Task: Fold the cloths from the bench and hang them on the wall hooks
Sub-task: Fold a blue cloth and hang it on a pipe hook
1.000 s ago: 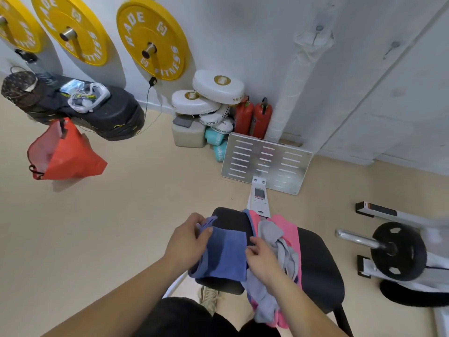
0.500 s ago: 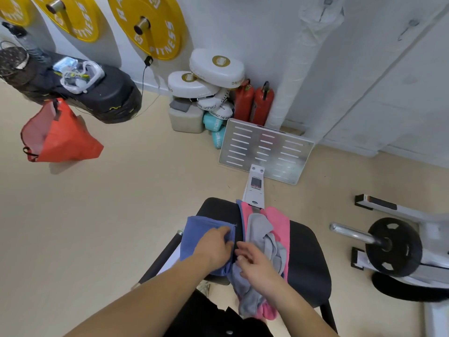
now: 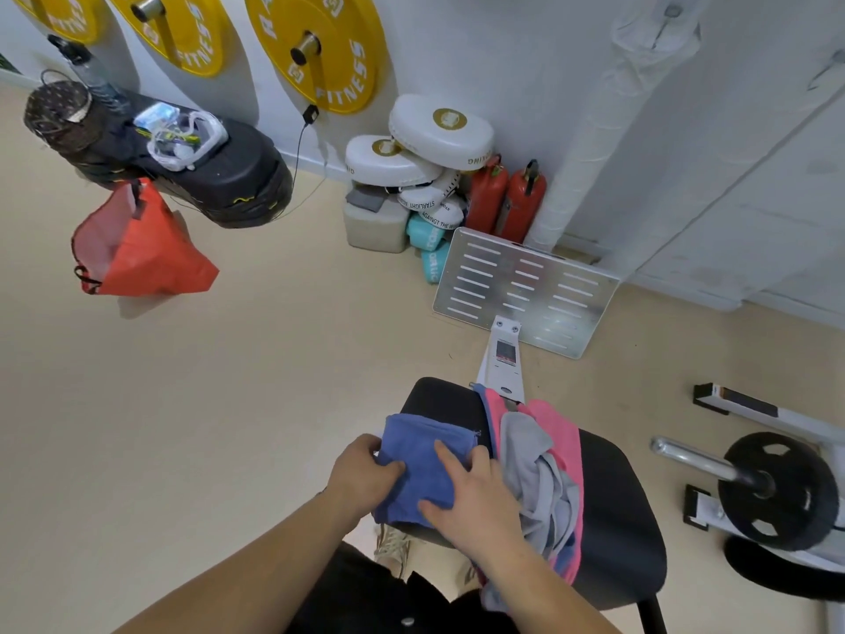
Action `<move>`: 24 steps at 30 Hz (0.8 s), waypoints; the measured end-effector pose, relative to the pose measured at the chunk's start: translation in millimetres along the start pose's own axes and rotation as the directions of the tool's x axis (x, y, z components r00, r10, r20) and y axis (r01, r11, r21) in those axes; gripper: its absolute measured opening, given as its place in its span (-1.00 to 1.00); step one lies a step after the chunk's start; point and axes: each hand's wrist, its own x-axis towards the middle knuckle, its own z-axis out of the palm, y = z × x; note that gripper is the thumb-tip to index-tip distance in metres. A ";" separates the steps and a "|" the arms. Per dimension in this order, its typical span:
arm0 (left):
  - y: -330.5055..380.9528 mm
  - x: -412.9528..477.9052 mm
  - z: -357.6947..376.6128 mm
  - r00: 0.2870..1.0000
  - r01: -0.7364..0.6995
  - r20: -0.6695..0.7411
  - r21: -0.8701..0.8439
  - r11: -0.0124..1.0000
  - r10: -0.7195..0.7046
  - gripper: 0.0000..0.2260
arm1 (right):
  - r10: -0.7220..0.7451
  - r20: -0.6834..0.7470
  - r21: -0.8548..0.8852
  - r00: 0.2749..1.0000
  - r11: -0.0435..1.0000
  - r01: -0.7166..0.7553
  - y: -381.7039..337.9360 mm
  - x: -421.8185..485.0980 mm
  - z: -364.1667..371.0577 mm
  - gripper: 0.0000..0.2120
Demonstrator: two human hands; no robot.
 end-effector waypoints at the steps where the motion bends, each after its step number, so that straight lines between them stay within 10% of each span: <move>1: 0.3 0.5 -0.7 1.000 -0.007 0.015 -0.007 1.000 0.007 -0.71 | 0.007 -0.017 -0.032 1.000 0.999 -0.008 -3.1 1.0 1.7 -0.18; 9: 11.9 -0.5 -9.1 0.988 -0.146 0.059 0.055 0.988 0.143 -0.67 | 0.035 -0.043 -0.076 0.998 0.996 -0.038 -19.6 8.8 2.0 -0.18; 16: 47.0 -17.1 9.5 0.935 -0.355 0.117 0.272 0.894 0.336 -0.55 | 0.072 0.004 0.576 0.997 0.815 -0.061 22.2 -4.2 -8.3 -0.37; 24: 49.9 -15.9 48.8 0.949 -0.313 0.155 0.356 0.881 0.275 -0.54 | 0.043 0.079 0.695 0.996 0.714 -0.086 35.3 -9.1 -21.1 -0.35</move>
